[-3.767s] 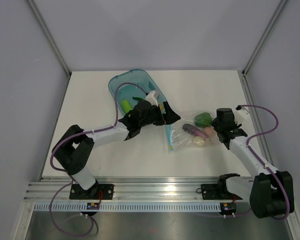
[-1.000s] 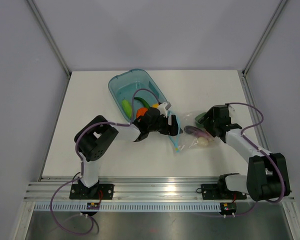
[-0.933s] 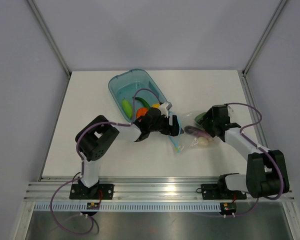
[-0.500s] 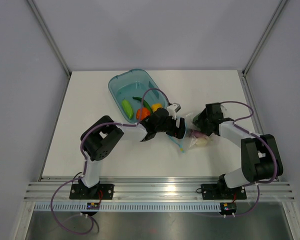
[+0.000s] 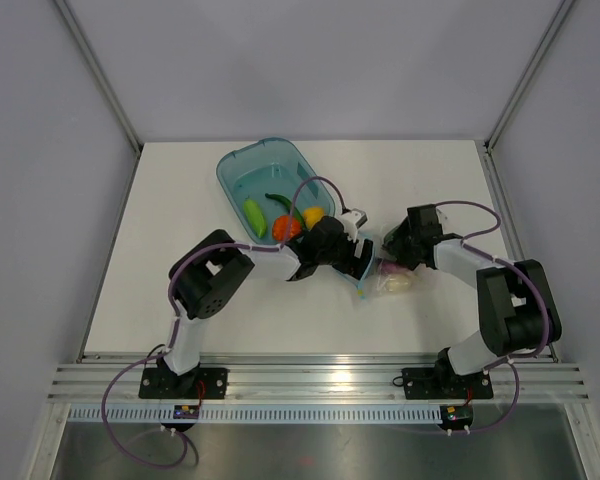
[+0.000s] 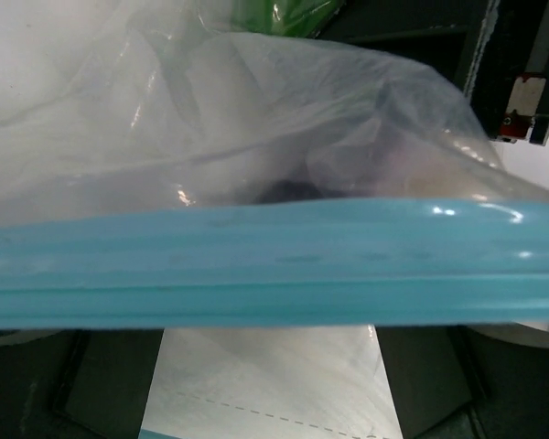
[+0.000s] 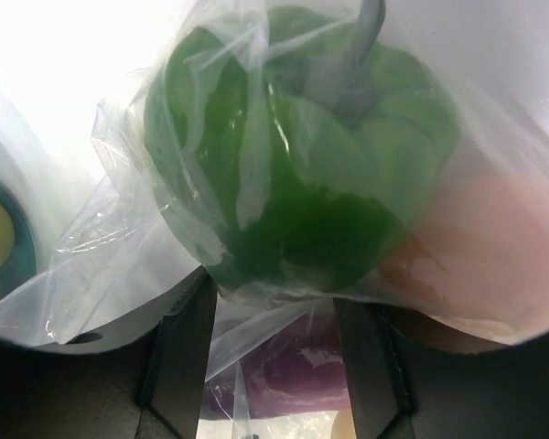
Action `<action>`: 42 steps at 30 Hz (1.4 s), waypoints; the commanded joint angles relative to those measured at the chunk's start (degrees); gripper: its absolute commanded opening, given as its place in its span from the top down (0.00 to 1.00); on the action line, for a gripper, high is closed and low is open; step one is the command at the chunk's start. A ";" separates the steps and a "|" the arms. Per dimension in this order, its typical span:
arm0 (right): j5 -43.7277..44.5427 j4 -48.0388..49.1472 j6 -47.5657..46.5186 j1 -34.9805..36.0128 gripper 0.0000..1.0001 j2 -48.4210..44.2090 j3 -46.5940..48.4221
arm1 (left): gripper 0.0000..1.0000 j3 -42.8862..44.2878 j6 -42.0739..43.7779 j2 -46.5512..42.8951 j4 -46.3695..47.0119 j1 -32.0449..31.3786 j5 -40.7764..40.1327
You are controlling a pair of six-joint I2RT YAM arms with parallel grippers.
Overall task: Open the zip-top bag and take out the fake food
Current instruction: Pick up the fake vegetable from the zipper food storage bag.
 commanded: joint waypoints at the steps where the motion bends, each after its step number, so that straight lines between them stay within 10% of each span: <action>1: -3.76 1.35 -1.34 0.78 0.41 0.96 1.73 | 0.14 1.62 5.91 -0.31 2.07 -1.15 -0.82; 13: -5.54 1.88 -3.10 0.78 0.52 1.22 2.35 | 0.21 7.41 15.68 2.32 -5.92 -6.34 0.15; 23: -5.54 1.70 -3.89 0.78 1.00 2.01 2.96 | 0.21 13.04 18.93 6.53 -13.13 -9.23 -1.86; 31: -3.43 0.82 -4.33 0.78 1.00 1.14 3.05 | 0.53 16.56 19.37 8.04 -18.23 -9.59 -5.65; 42: 4.73 -2.16 -3.55 0.60 1.00 -1.76 2.44 | 0.66 16.56 18.94 3.82 -22.97 -9.77 -10.22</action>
